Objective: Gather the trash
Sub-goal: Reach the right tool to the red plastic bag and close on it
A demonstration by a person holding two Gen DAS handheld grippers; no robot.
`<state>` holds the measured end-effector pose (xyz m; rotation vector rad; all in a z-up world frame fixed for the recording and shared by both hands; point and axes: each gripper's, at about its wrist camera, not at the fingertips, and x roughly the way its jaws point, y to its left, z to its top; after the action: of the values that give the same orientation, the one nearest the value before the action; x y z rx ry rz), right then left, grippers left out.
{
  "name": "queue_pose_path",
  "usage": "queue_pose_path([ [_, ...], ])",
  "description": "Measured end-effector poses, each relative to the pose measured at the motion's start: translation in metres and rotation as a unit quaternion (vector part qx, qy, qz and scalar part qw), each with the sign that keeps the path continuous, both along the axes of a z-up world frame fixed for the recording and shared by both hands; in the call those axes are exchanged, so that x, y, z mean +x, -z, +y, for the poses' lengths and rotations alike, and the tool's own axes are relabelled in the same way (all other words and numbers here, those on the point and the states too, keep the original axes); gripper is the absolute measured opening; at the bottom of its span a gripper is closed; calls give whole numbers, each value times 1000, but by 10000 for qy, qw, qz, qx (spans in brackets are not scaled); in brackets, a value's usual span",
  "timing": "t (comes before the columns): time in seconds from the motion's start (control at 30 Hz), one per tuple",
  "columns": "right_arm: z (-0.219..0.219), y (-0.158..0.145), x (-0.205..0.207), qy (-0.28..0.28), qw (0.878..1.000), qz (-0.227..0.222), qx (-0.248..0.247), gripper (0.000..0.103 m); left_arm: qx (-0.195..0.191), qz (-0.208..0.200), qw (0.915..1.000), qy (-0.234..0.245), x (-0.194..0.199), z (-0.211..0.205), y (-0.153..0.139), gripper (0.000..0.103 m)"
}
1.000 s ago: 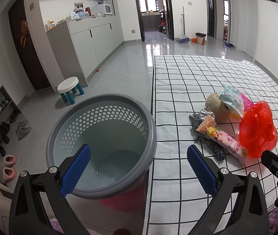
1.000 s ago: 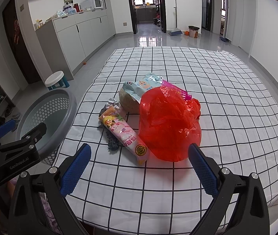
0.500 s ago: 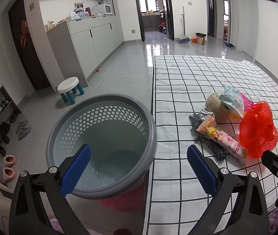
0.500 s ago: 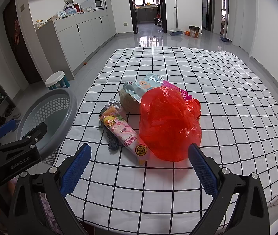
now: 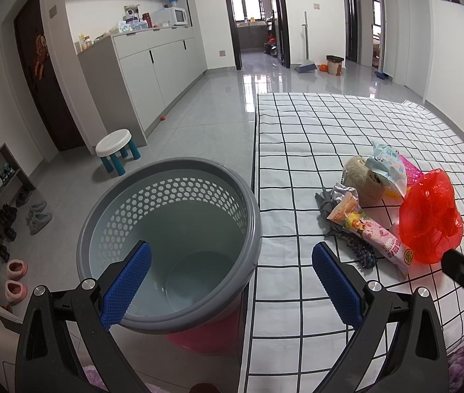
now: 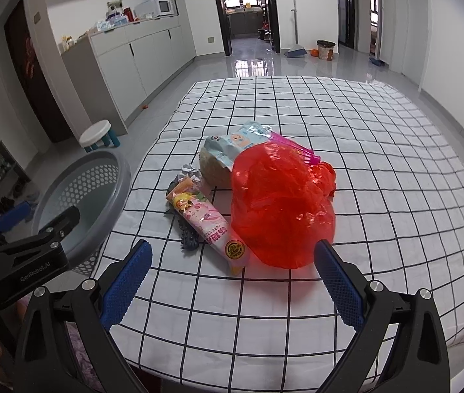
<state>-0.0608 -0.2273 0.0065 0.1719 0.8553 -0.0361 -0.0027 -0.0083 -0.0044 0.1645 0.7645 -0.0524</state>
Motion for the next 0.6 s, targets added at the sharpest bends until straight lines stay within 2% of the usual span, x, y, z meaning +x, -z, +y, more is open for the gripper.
queue_pose_path([
  [0.33,-30,7,-6,347,9994,16,46,95,-11,13,10000,90,-4,-6,2,97],
  [0.6,-37,20,17,90,9994,304,107,95,-29,117,9998,159,-2,-12,9,97],
])
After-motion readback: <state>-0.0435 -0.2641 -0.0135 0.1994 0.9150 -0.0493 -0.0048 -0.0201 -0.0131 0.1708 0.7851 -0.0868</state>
